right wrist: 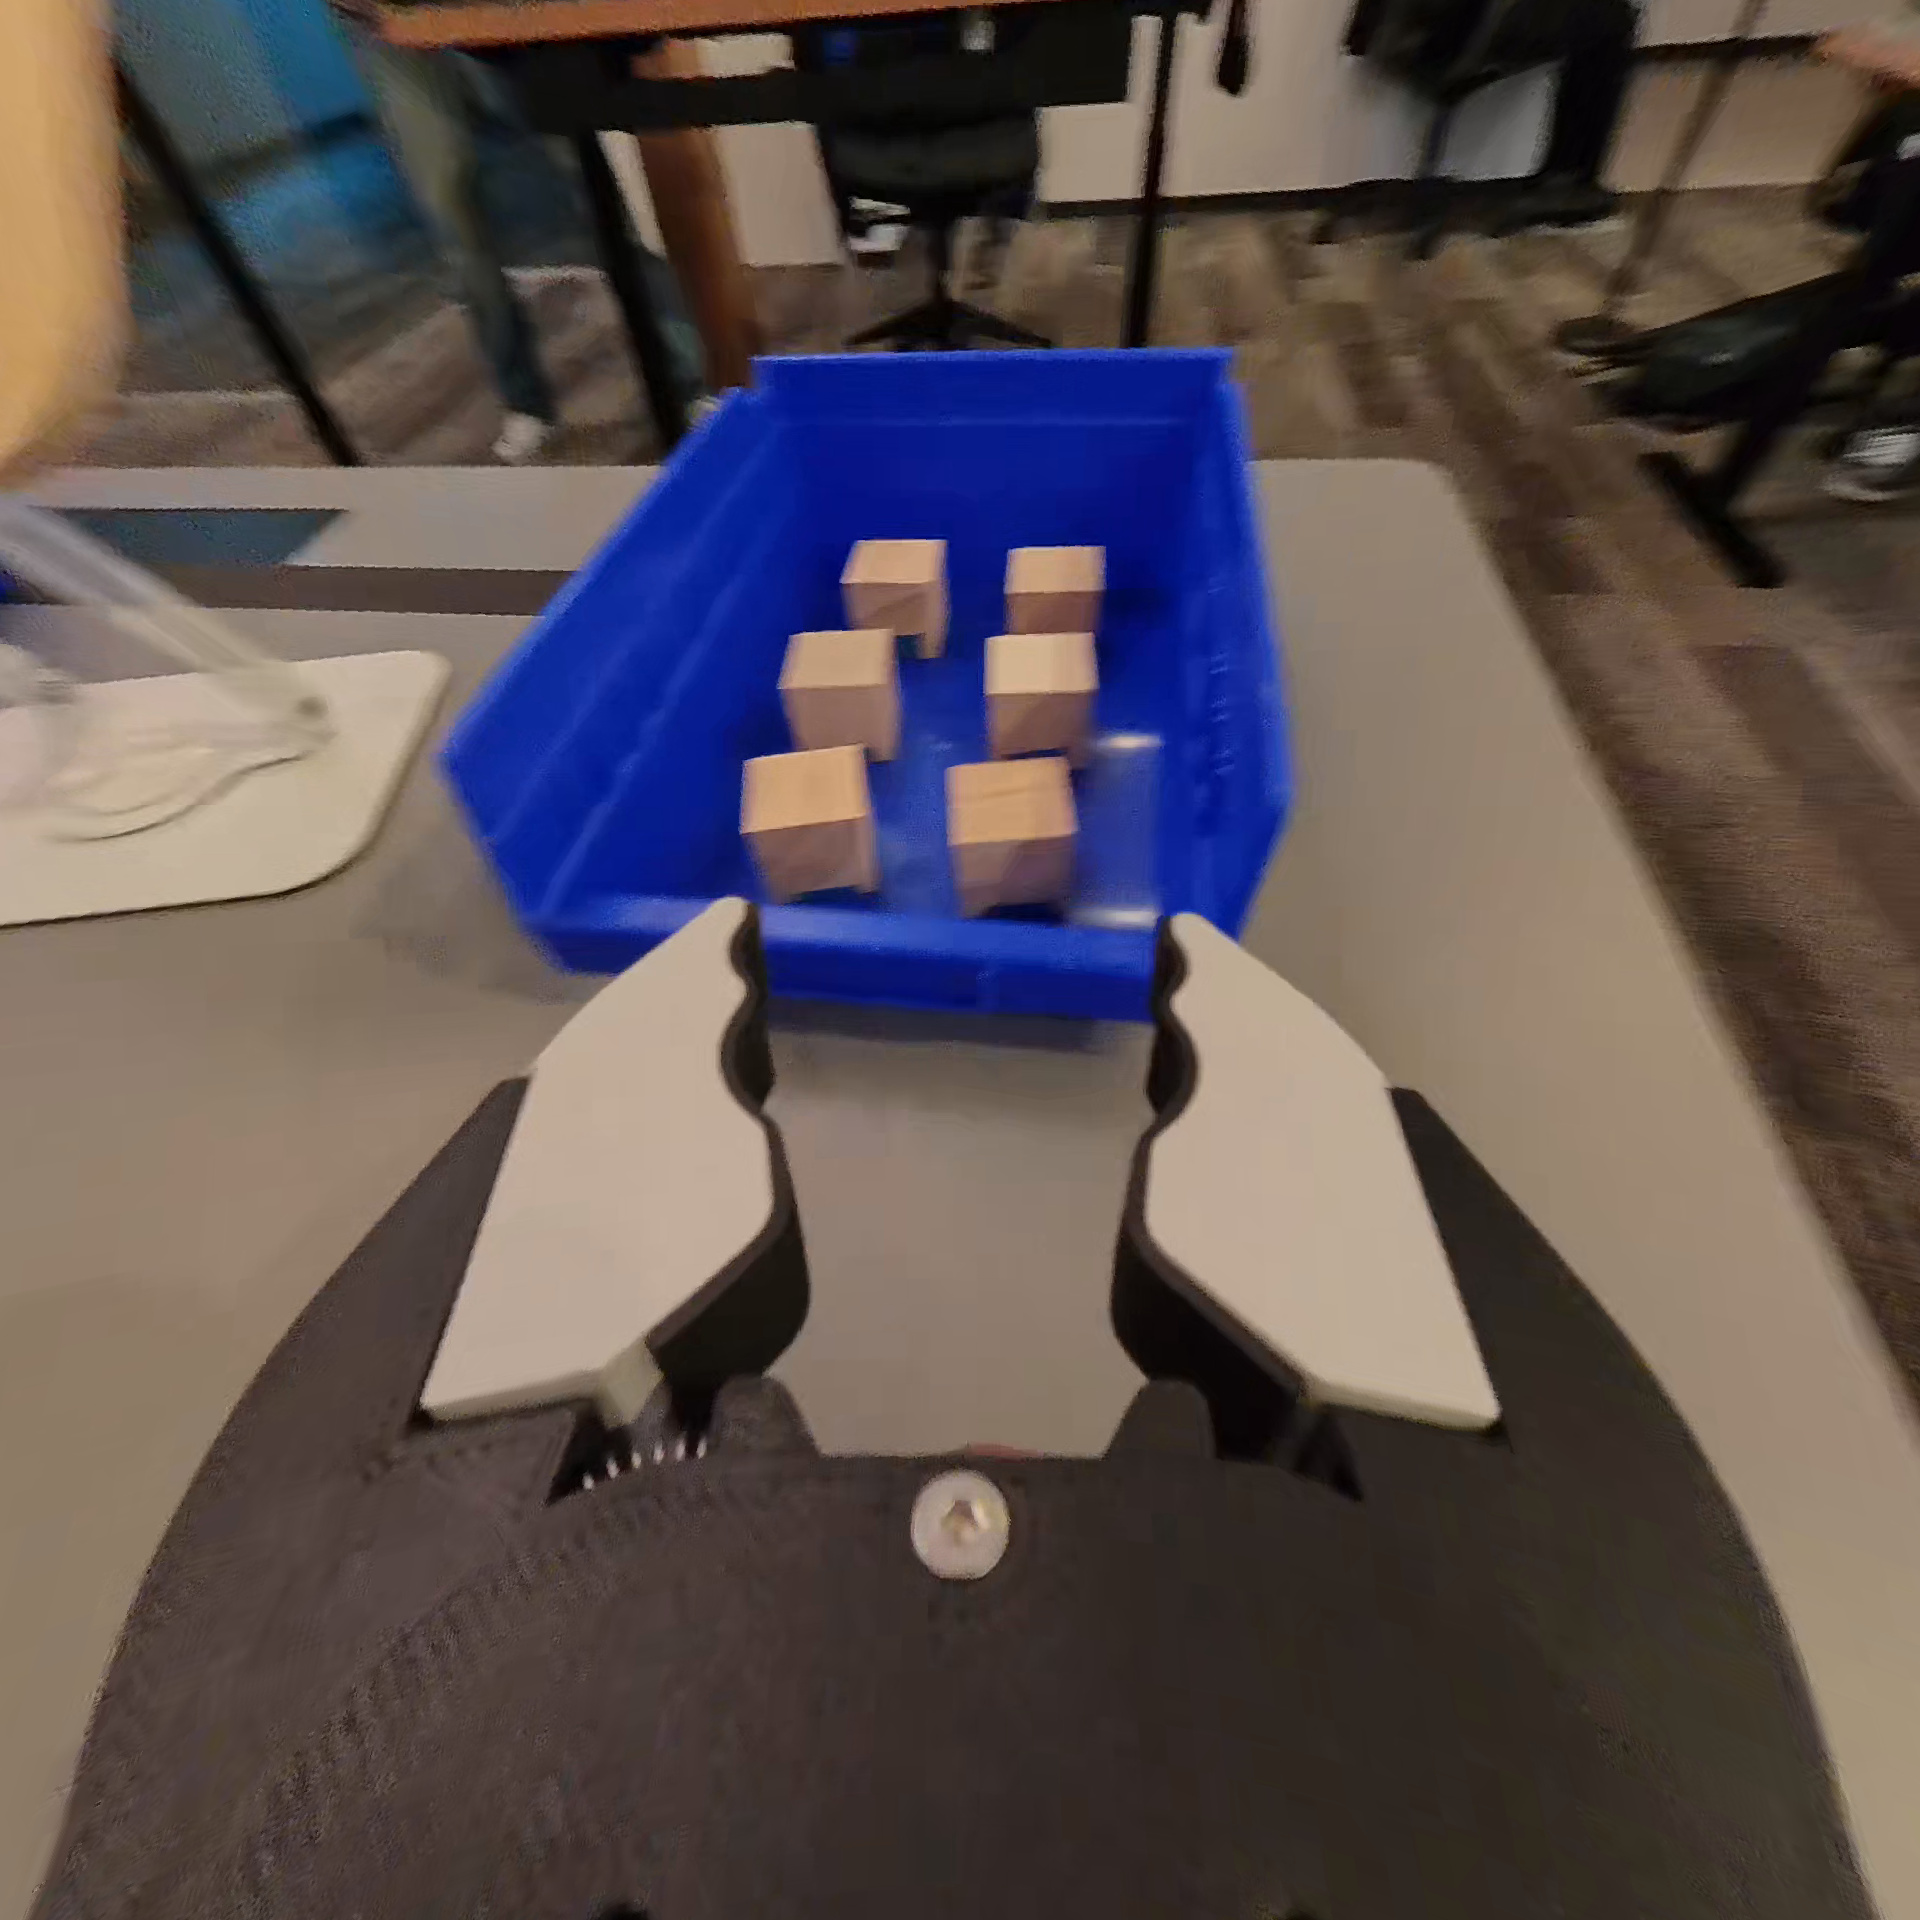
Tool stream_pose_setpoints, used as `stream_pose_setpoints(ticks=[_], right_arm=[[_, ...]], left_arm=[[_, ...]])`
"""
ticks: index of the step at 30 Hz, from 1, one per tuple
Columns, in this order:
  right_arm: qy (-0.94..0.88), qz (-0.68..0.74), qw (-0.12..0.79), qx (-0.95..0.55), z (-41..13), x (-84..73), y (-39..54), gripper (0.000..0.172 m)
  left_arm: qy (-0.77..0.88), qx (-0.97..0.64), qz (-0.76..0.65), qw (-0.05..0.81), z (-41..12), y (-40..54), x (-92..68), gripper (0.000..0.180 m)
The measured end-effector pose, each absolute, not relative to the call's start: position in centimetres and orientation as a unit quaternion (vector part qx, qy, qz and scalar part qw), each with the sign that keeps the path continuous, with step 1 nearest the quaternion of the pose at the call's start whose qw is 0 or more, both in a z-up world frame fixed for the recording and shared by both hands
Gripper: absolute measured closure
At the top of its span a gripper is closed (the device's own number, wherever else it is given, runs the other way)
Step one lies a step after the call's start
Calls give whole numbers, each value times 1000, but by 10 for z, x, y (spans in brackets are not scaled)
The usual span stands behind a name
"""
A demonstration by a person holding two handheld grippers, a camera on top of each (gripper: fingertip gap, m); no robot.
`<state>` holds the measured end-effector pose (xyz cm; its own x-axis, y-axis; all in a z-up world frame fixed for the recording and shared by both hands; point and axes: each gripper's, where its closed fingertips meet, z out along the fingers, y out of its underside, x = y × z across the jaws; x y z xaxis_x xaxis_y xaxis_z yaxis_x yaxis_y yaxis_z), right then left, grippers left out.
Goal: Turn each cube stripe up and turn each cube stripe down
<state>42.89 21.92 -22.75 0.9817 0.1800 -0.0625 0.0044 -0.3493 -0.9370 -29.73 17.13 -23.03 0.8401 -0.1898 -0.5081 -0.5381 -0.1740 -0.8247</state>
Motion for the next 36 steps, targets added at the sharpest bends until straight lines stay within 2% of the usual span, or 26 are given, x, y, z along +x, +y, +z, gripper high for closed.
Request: stream_pose_setpoints(ticks=[1, 3, 4, 6, 8, 10, 12, 16, 18, 20, 21, 23, 36], right_arm=[[-52, 52, 562, -824, -225, 442, 229, 94], [-51, 9, 540, -840, -227, 462, 247, 99], [-50, 1, 533, -844, -229, 469, 255, 101], [-38, -1, 507, -861, -239, 481, 271, 94], [-26, 2, 486, -873, -246, 488, 282, 103], [-24, -2, 476, -879, -251, 492, 291, 102], [-31, 6, 463, -886, -258, 490, 300, 107], [-49, 6, 413, -909, -285, 487, 309, 118], [-55, 4, 404, -913, -294, 486, 313, 144], [-53, 8, 404, -913, -294, 486, 316, 163], [-54, 13, 404, -913, -293, 487, 316, 167], [-62, 18, 403, -913, -294, 487, 318, 168], [-112, 25, 349, -930, -280, 478, 289, 168]], left_arm=[[214, -761, 148, 594, -223, 182, -308, 150], [160, -776, 139, 594, -217, 205, -330, 122], [136, -784, 129, 591, -220, 216, -341, 115], [94, -813, 85, 569, -235, 234, -355, 101], [67, -832, 45, 548, -252, 247, -362, 95], [56, -852, 13, 521, -271, 255, -362, 93], [57, -869, -14, 492, -290, 259, -357, 98], [41, -872, -52, 485, -294, 265, -353, 128], [33, -873, -65, 482, -295, 268, -354, 141], [27, -875, -67, 479, -295, 270, -358, 150], [25, -875, -70, 478, -294, 271, -359, 155], [26, -873, -72, 481, -294, 272, -363, 172], [29, -886, -66, 458, -280, 255, -367, 177]])
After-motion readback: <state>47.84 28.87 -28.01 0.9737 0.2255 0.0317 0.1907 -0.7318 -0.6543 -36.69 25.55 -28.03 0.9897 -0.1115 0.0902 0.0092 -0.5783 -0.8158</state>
